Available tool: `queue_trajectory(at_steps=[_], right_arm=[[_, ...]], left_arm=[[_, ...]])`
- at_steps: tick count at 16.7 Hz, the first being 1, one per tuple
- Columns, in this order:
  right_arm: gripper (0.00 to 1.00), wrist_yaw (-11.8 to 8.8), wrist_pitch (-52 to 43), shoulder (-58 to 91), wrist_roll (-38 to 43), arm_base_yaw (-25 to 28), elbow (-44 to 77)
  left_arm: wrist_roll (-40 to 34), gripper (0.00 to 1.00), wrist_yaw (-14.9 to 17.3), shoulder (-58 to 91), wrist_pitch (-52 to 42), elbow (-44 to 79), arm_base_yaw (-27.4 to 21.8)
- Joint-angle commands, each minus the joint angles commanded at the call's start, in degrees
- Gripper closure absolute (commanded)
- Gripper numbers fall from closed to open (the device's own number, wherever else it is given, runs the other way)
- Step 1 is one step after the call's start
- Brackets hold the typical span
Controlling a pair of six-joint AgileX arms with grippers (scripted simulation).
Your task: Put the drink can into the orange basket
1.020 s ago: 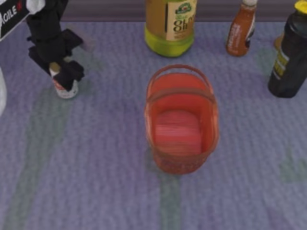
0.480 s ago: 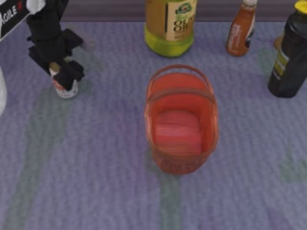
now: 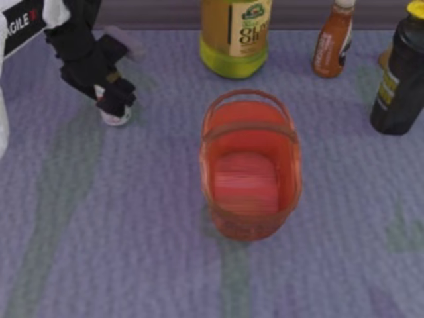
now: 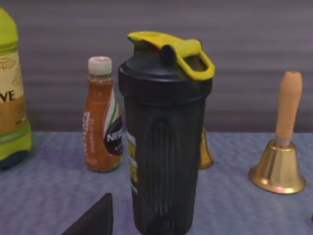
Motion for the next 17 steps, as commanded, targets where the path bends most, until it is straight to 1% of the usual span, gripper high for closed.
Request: queue_trajectory(at_steps=[2, 4, 7, 13, 15, 17], right_arm=[[0.0, 0.0, 0.0, 0.0, 0.0, 0.0, 0.0], [0.0, 0.0, 0.0, 0.0, 0.0, 0.0, 0.0], [0.0, 0.0, 0.0, 0.0, 0.0, 0.0, 0.0], [0.0, 0.0, 0.0, 0.0, 0.0, 0.0, 0.0], [0.0, 0.0, 0.0, 0.0, 0.0, 0.0, 0.0], [0.0, 0.0, 0.0, 0.0, 0.0, 0.0, 0.0]], left_arm=[[-2.7, 1.0, 5.4, -1.6, 8.1, -4.0, -0.7], [-5.8, 1.0, 11.7, -3.8, 17.7, -8.6, -1.6], [-10.9, 1.0, 22.2, -8.1, 34.9, -16.1, -3.0], [-21.5, 1.0, 44.0, -18.0, 72.9, -32.8, -6.0], [-24.9, 1.0, 50.4, -20.9, 83.6, -38.3, -6.8], [-27.9, 1.0, 56.0, -23.6, 92.0, -43.3, -7.6]])
